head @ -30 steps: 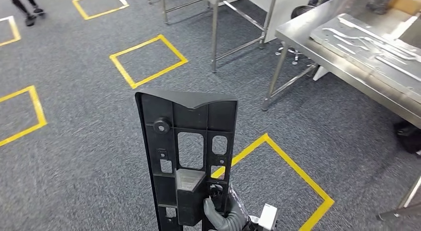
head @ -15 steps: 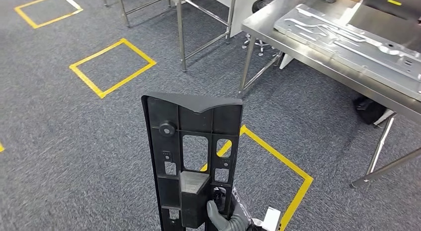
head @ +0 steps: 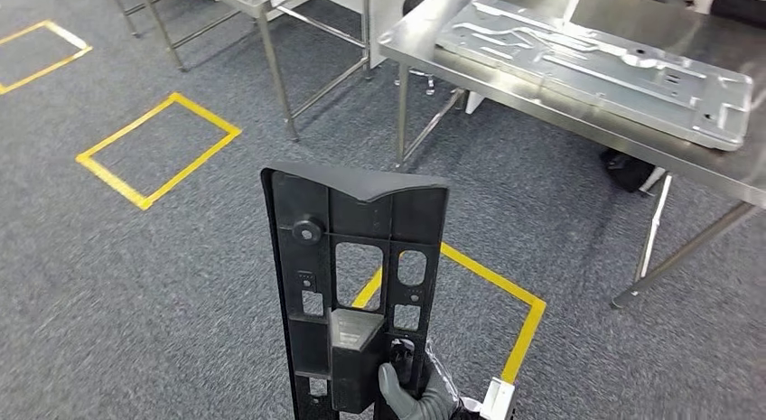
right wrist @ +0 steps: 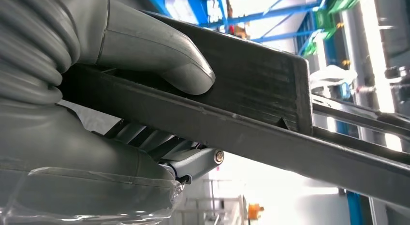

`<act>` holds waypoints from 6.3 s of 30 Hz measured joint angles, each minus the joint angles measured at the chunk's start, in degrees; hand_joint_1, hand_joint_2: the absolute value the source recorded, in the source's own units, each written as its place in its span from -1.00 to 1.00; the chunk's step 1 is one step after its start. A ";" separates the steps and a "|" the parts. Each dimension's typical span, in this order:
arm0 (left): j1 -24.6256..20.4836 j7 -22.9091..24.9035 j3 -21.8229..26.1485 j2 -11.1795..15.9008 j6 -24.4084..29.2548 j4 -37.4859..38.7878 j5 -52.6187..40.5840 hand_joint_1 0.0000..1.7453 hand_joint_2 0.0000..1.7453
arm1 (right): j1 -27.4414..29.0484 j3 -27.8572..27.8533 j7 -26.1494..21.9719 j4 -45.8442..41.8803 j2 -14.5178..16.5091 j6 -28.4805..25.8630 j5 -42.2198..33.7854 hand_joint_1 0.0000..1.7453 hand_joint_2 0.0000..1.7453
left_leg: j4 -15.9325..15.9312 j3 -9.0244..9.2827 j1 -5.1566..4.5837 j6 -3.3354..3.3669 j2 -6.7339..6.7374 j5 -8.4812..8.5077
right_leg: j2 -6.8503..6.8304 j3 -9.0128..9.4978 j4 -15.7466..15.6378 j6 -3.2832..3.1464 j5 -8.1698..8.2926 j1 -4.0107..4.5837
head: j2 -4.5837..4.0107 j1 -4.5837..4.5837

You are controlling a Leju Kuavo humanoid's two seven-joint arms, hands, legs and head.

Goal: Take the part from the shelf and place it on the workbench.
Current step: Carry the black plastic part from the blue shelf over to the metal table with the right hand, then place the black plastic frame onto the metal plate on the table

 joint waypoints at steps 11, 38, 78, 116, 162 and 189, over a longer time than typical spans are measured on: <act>0.30 0.31 -0.04 0.08 0.03 0.00 -0.16 -1.00 1.00 | 0.62 -0.03 0.31 -0.45 -0.15 -0.22 0.03 0.96 1.00 | -12.66 3.83 0.21 1.80 -3.21 8.26 | 5.82 -0.94 1.86 2.64 -1.00 -0.34 | 0.00 0.01; 0.21 -0.09 -0.06 0.21 -0.62 0.00 -0.05 -1.00 1.00 | 0.45 0.43 0.79 -1.45 -0.34 -0.87 0.11 0.96 1.00 | -12.00 4.17 0.26 0.54 -4.12 7.83 | 5.98 -0.25 0.91 1.59 -0.08 -0.33 | -0.01 0.00; 0.33 -0.63 -0.36 -0.07 -0.25 0.02 -0.22 -1.00 1.00 | 1.18 0.27 1.15 -3.03 -0.21 -4.14 1.71 0.96 1.00 | -12.50 7.40 0.09 3.10 -0.73 4.56 | -0.11 -7.07 16.45 3.67 -7.01 -0.39 | 0.00 0.03; 1.58 -1.48 0.13 -0.27 0.11 0.20 1.74 -1.00 1.00 | -0.15 0.61 1.30 -2.24 0.51 -2.88 2.27 0.96 1.00 | -13.40 10.29 0.04 1.63 -1.03 3.49 | -0.82 -4.18 2.20 2.17 2.12 -0.20 | -0.01 0.05; 0.37 -3.90 0.55 -0.05 -2.38 0.24 1.63 -1.00 1.00 | -70.15 -4.21 15.56 18.67 -31.37 -7.82 27.59 0.96 1.00 | -11.63 0.34 -1.68 3.03 -0.86 10.87 | 0.09 -2.75 1.38 0.35 1.52 0.32 | -0.01 0.04; -1.94 -4.39 -1.92 -1.68 -0.05 0.24 -0.30 -1.00 1.00 | -68.00 29.05 8.19 59.23 -8.50 -40.73 45.44 0.96 1.00 | -2.35 -3.78 0.55 0.05 -1.10 7.64 | -0.06 -3.21 1.10 0.96 2.37 -0.65 | 0.00 -0.01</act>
